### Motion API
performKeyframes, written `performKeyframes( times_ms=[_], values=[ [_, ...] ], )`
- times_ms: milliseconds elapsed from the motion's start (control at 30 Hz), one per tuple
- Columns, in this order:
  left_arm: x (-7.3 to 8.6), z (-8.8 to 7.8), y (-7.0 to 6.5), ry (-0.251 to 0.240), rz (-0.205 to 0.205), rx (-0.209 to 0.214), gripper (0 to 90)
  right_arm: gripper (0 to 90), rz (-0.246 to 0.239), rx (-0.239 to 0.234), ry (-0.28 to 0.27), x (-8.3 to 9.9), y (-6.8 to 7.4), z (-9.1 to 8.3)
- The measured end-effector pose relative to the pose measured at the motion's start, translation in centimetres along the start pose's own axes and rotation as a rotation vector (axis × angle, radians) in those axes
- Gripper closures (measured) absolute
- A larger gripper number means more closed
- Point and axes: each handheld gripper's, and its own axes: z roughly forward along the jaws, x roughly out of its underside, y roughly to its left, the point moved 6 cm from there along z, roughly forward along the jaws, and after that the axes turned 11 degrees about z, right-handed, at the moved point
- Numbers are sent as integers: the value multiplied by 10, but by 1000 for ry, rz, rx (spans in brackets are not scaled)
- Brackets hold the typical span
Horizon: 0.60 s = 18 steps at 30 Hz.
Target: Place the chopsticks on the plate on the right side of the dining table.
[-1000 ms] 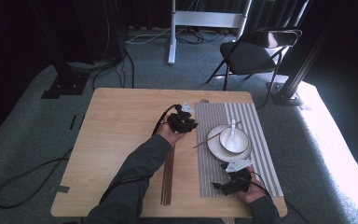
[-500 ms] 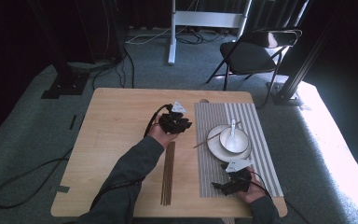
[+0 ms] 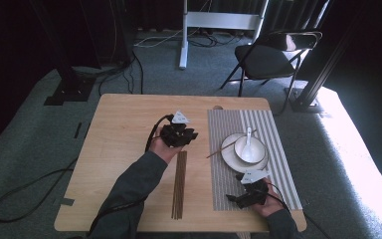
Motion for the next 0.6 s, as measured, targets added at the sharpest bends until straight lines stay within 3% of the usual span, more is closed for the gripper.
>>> performKeyframes(
  times_ms=[367,600],
  values=[
    [11,-12,-12,-12,-4,-7,726,123,0,0,0,0,0,0],
    [26,-14,-23,-14,-25,-5,718,123,0,0,0,0,0,0]
  ],
)
